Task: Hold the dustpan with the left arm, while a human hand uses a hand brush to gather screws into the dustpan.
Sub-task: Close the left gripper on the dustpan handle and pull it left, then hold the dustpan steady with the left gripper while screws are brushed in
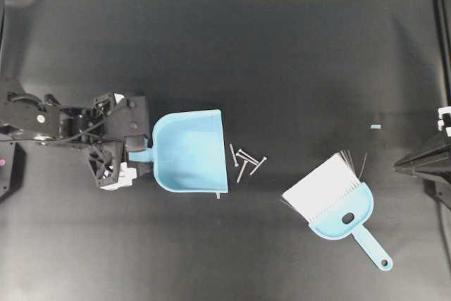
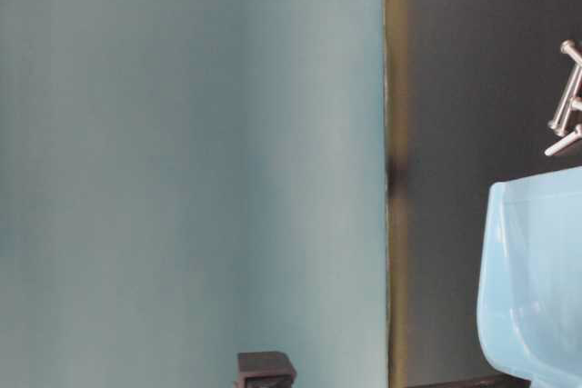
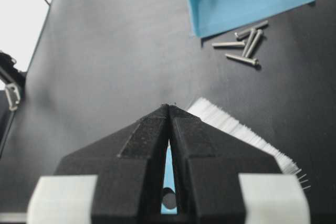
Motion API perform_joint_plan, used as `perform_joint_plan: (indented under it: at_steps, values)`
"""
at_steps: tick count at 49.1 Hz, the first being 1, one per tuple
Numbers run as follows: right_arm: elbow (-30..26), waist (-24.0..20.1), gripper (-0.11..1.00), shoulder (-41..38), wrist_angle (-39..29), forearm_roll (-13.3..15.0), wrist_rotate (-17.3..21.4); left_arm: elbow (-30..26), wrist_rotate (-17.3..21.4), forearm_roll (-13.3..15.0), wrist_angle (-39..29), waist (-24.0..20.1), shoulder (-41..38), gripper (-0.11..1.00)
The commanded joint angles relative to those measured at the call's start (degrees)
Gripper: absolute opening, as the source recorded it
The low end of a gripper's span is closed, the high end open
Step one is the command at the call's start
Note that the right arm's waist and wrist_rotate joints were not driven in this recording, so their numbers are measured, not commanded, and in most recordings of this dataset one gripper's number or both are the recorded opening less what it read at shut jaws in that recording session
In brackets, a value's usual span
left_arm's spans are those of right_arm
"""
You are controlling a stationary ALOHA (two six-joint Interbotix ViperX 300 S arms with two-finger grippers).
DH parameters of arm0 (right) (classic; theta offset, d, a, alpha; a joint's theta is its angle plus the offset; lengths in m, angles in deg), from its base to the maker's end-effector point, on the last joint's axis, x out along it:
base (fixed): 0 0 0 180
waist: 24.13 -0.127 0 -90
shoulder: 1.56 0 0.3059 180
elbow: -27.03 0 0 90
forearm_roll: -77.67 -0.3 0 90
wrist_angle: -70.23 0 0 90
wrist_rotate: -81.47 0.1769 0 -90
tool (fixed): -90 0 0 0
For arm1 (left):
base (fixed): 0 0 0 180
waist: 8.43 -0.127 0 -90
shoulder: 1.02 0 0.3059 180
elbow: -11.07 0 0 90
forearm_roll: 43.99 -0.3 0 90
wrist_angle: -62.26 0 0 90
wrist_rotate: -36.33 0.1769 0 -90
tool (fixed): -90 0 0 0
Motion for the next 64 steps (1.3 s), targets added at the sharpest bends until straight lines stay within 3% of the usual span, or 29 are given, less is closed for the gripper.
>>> perform_joint_plan:
  at_steps: [1, 12, 16, 22, 34, 49, 61, 64]
  values:
    - [-0.18, 0.00, 0.00, -0.26, 0.79, -0.09, 0.00, -0.09, -0.09, -0.09, 1.41, 0.09, -0.26, 0.90]
    - [-0.18, 0.00, 0.00, -0.09, 0.79, -0.09, 0.00, 0.18, -0.26, -0.18, 3.78, 0.18, -0.26, 0.79]
    - [-0.18, 0.00, 0.00, -0.09, 0.70, -0.09, 0.09, 0.26, -0.70, -0.09, 3.87, 0.44, -0.35, 0.63]
    - [-0.18, 0.00, 0.00, 0.18, 0.70, -0.09, 0.00, 0.62, -0.62, -0.18, 3.78, 1.05, -0.18, 0.30]
    - [-0.09, 0.00, 0.00, 0.53, 0.62, -0.09, 0.00, 0.79, -0.44, -0.18, 3.87, 1.14, 1.58, 0.31]
    - [-0.09, 0.00, 0.00, 0.79, 0.62, -0.09, 0.00, 2.46, -0.44, -0.18, 3.43, 1.58, 12.74, 0.31]
    - [0.00, 0.00, 0.00, 1.23, 0.62, 0.00, 0.00, 2.46, -0.09, -0.18, -4.48, 1.85, 22.50, 0.31]
    - [0.00, 0.00, 0.00, 1.32, 0.62, 0.00, 0.09, 2.90, -0.09, -0.09, -3.87, 1.76, 22.76, 0.31]
